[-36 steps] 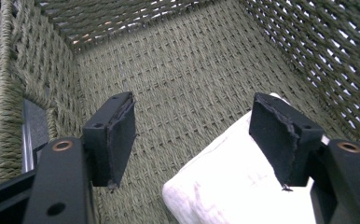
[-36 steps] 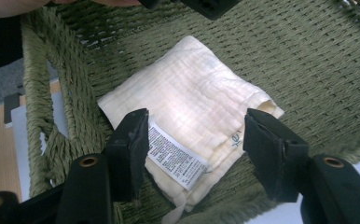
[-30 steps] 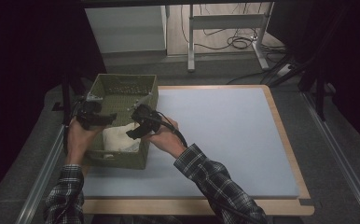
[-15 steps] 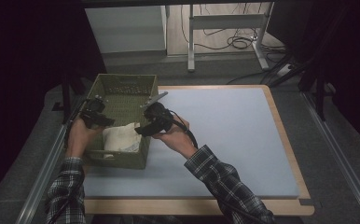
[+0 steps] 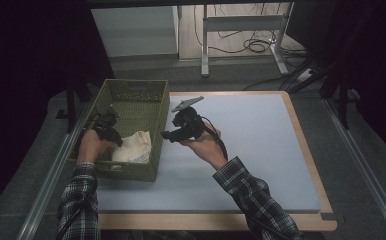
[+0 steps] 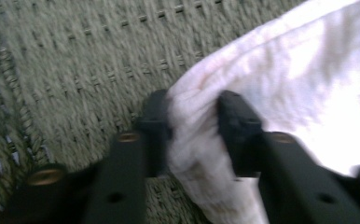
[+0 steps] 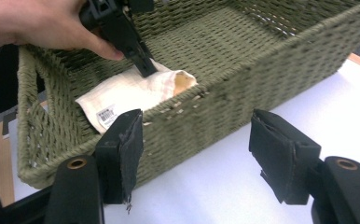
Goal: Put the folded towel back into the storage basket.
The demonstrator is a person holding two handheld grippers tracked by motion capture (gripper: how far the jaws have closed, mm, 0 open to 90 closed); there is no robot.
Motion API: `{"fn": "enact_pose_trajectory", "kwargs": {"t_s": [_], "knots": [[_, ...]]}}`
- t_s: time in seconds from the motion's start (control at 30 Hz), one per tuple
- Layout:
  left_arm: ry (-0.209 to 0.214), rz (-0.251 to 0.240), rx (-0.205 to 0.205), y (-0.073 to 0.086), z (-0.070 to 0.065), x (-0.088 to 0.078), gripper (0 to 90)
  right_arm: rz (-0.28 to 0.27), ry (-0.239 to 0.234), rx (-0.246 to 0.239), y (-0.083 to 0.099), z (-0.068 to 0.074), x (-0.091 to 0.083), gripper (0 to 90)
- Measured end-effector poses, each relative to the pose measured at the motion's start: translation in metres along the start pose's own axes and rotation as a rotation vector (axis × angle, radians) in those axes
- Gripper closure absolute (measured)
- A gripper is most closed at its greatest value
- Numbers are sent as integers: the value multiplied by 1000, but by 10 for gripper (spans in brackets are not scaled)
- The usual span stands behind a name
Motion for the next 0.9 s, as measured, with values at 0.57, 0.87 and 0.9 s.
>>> {"fn": "enact_pose_trajectory", "kwargs": {"t_s": [0.57,0.87,0.9], "knots": [[-162,-170,110,-38,-11,-16,670,7,14,22,12,-13,-4,354],[-108,-295,100,-41,-22,-40,370,8,13,29,18,-17,-7,353],[-108,-295,100,-41,-22,-40,355,8,13,29,18,-17,-7,353]]}}
Point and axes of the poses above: each handheld gripper's, and its own axes: x roughly forward along the jaws, y roughly out of its underside, z roughly to its left, the point moved 8 cm from there along x, roughly forward along the jaws
